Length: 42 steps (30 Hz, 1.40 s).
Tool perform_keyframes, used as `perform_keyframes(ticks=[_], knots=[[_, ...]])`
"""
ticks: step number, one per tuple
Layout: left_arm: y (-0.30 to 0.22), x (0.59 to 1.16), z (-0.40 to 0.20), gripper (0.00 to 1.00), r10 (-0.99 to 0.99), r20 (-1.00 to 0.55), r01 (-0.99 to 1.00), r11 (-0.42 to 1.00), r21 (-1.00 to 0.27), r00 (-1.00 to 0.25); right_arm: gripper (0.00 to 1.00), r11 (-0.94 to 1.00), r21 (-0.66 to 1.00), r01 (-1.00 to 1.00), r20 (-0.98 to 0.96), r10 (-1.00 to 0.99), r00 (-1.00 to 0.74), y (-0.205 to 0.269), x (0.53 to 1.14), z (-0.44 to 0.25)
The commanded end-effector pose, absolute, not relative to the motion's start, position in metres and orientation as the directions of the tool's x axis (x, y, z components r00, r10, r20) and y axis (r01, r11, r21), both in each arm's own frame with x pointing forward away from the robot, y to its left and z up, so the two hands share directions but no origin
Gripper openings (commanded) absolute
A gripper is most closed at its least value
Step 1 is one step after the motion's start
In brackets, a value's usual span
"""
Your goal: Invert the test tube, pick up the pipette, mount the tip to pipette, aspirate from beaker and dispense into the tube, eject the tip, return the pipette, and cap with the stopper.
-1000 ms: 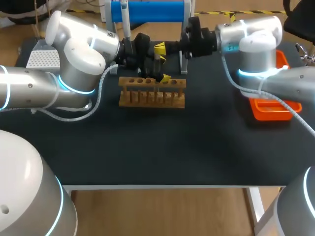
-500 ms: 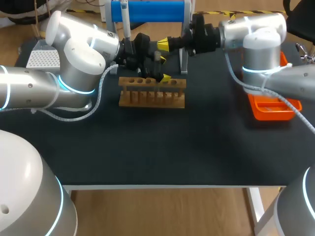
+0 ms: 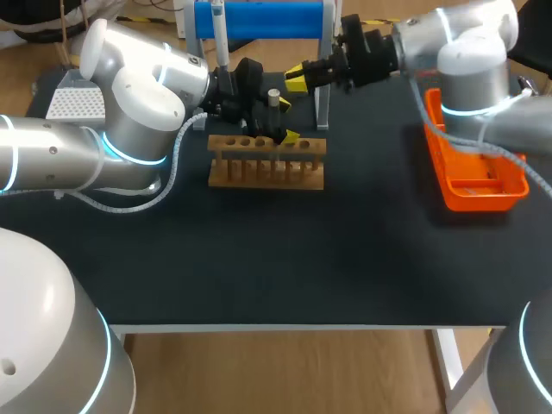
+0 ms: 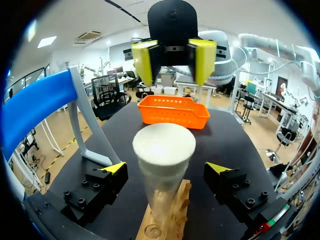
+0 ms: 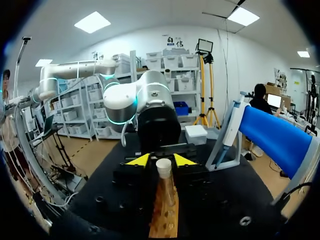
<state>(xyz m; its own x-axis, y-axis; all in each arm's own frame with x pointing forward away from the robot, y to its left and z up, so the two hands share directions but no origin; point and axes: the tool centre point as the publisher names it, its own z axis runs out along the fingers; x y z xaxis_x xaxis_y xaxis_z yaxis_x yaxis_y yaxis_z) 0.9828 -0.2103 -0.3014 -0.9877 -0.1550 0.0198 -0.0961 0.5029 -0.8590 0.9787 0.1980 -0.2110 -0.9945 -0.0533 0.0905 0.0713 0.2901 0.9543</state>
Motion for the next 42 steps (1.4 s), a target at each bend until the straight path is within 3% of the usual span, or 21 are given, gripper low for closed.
perform_keyframes(ticks=[1, 16, 42], knots=[[-0.210, 0.984, -0.301, 1.00, -0.152, 0.021, -0.096, 0.504, -0.858, -0.988, 1.00, 0.357, 0.931, 0.070, 0.093, -0.048, -0.995, 0.185, 0.974, -0.205], [-0.210, 0.984, -0.301, 1.00, -0.152, 0.021, -0.096, 0.504, -0.858, -0.988, 1.00, 0.512, 0.854, 0.097, 0.099, 0.024, -0.995, 0.147, 0.961, -0.223], [-0.203, 0.974, -0.301, 1.00, -0.161, 0.026, -0.105, 0.501, -0.859, -0.987, 1.00, 0.497, 0.857, 0.140, 0.109, 0.092, -0.990, 0.132, 0.955, -0.235]])
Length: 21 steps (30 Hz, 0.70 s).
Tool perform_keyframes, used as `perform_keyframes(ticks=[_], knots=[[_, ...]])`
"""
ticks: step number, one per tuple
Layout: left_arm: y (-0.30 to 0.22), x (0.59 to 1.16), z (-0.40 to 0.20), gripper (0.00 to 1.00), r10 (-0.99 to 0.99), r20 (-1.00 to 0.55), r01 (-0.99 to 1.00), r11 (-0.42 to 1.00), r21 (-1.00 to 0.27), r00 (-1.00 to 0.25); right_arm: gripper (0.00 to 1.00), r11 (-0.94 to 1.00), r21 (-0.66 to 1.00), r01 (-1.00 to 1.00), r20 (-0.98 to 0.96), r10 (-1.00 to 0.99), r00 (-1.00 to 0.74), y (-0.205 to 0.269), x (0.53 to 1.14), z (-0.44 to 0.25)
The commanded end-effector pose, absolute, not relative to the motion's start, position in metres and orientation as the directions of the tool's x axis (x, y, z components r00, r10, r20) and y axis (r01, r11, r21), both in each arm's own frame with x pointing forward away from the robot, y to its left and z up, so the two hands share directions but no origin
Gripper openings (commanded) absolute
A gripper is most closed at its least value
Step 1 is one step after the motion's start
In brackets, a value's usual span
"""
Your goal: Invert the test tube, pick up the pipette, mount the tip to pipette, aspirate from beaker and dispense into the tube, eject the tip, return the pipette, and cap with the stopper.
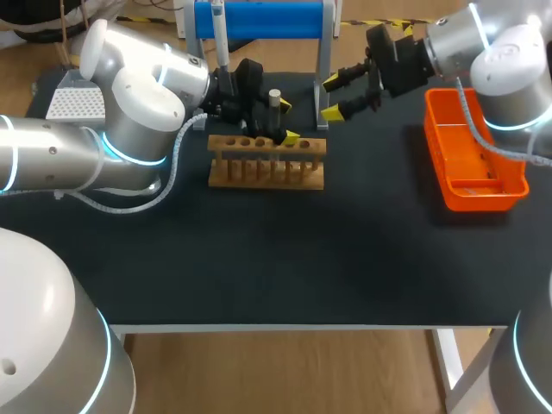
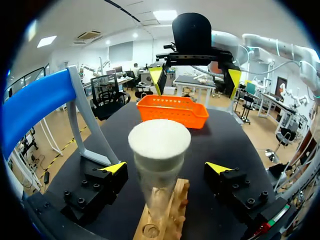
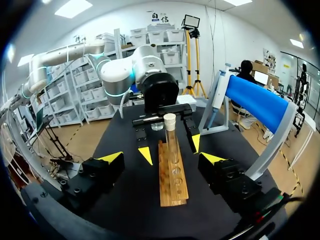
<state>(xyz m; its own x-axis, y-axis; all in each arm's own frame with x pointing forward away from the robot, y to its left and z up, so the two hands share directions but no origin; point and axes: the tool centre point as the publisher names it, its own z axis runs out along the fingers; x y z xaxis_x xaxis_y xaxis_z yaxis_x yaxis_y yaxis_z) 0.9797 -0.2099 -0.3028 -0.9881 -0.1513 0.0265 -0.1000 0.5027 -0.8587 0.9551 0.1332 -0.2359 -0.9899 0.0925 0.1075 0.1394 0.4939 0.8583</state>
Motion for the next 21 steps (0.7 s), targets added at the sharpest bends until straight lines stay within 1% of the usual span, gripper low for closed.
perform_keyframes(ticks=[1, 21], knots=[[-0.202, 0.973, -0.300, 1.00, -0.167, 0.024, -0.106, 0.503, -0.858, -0.986, 1.00, 0.497, 0.857, 0.140, 0.109, 0.092, -0.990, 0.132, 0.955, -0.235], [-0.141, 0.963, -0.279, 1.00, -0.286, -0.024, -0.135, 0.523, -0.842, -0.958, 1.00, 0.497, 0.857, 0.140, 0.109, 0.092, -0.990, 0.132, 0.955, -0.235]])
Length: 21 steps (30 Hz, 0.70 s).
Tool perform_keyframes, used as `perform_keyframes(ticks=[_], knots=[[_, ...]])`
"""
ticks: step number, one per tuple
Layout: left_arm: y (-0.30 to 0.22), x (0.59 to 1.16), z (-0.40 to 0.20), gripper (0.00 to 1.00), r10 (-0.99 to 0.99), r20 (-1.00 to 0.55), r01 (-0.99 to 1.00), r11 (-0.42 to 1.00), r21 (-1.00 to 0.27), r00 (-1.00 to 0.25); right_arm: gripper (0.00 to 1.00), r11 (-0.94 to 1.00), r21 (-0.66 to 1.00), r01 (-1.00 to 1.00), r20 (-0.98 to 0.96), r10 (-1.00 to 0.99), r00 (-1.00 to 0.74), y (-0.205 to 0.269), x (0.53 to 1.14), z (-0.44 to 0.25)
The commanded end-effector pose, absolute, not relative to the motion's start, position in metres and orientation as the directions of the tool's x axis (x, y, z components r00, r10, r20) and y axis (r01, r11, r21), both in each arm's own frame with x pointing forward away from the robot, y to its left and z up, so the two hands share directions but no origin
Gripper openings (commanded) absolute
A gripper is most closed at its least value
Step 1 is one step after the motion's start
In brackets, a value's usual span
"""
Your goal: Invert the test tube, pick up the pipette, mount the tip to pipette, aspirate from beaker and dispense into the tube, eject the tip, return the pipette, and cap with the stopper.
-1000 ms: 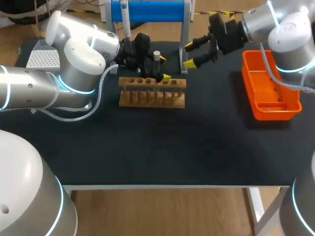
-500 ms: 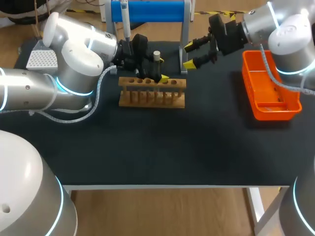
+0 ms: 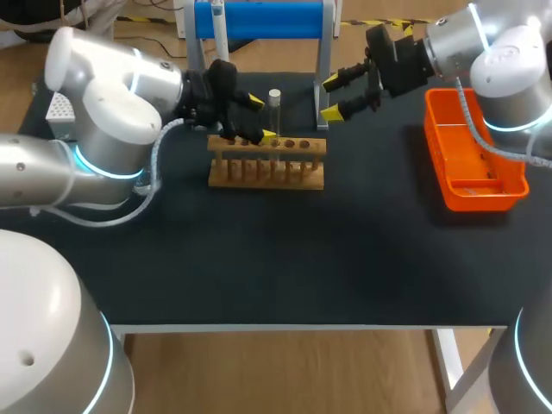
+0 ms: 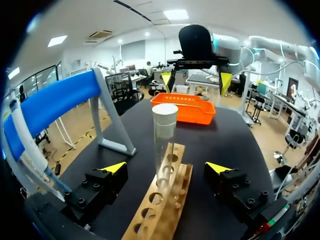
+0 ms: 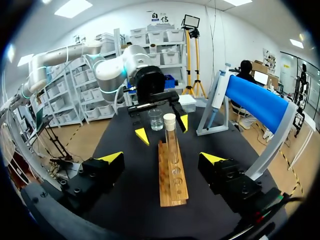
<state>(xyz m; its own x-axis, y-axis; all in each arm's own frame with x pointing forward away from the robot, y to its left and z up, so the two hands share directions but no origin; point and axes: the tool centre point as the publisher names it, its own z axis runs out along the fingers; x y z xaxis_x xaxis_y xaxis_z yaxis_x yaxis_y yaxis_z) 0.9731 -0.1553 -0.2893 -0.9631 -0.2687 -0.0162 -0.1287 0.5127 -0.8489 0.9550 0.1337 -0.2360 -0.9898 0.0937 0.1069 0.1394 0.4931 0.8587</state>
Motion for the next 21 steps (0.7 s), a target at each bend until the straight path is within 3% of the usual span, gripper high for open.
perform_keyframes(ticks=[1, 12, 21], knots=[[-0.136, 0.963, -0.278, 1.00, -0.295, -0.029, -0.136, 0.524, -0.841, -0.955, 1.00, 0.497, 0.857, 0.140, 0.109, 0.092, -0.990, 0.132, 0.955, -0.235], [-0.060, 0.974, -0.251, 1.00, -0.505, -0.110, -0.178, 0.487, -0.855, -0.856, 1.00, 0.497, 0.857, 0.140, 0.109, 0.092, -0.990, 0.132, 0.955, -0.235], [-0.044, 0.977, -0.241, 1.00, -0.533, -0.134, -0.171, 0.483, -0.859, -0.835, 1.00, 0.497, 0.857, 0.140, 0.109, 0.092, -0.990, 0.132, 0.955, -0.235]])
